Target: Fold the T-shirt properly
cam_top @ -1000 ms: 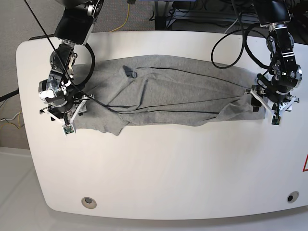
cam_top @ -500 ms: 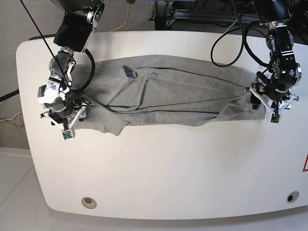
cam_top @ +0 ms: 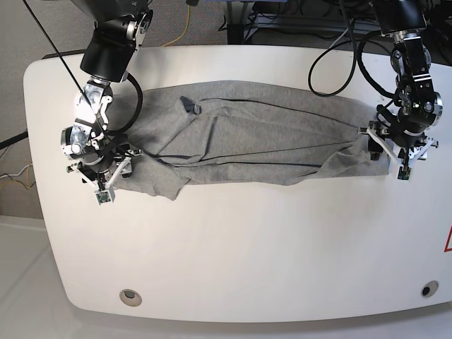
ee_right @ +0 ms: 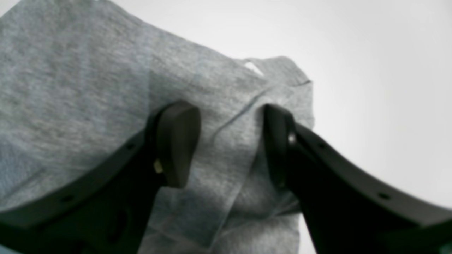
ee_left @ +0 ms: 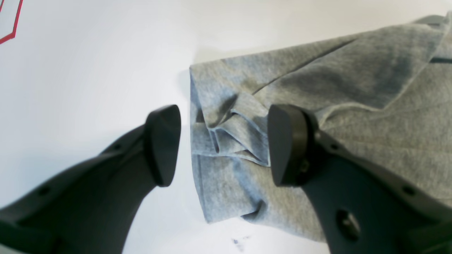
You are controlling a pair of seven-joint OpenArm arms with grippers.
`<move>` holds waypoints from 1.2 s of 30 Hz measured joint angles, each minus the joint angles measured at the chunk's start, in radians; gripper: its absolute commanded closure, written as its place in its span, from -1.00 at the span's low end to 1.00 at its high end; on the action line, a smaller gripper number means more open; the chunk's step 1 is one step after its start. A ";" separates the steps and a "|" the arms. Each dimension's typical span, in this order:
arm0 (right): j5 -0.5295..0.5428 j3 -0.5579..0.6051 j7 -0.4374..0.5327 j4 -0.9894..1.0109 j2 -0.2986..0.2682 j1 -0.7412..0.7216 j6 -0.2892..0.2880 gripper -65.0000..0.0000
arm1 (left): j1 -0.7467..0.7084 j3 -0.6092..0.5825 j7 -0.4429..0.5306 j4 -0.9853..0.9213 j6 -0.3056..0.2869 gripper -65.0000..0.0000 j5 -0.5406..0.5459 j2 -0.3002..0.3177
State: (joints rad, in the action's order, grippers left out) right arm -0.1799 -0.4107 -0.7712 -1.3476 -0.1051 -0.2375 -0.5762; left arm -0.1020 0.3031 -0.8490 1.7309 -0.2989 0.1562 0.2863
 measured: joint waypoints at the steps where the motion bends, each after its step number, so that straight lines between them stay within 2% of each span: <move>1: 0.001 0.000 0.006 0.003 0.000 0.000 0.000 0.05 | 0.000 0.000 0.000 0.000 0.000 -0.15 0.000 0.000; 4: 0.002 -0.001 0.006 0.006 0.009 0.001 0.001 0.10 | 0.000 0.000 0.000 0.000 0.000 -0.15 0.000 0.000; 6: 0.009 -0.001 0.006 0.007 0.013 0.001 0.003 0.27 | -0.001 0.000 0.000 0.000 0.000 -0.15 0.000 0.000; 12: 0.030 0.000 0.009 0.007 0.014 0.000 0.003 0.98 | 0.000 -0.001 0.000 0.000 0.000 -0.15 0.000 0.000; 36: 0.028 0.000 -0.004 -0.038 0.016 0.008 0.003 1.00 | 0.000 -0.003 0.000 0.000 0.000 -0.15 0.000 0.000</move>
State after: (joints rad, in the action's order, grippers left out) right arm -0.1520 -0.4107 -0.7750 -1.3853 -0.0887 -0.2291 -0.5728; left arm -0.1024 0.3004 -0.8490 1.7309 -0.2993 0.1566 0.2867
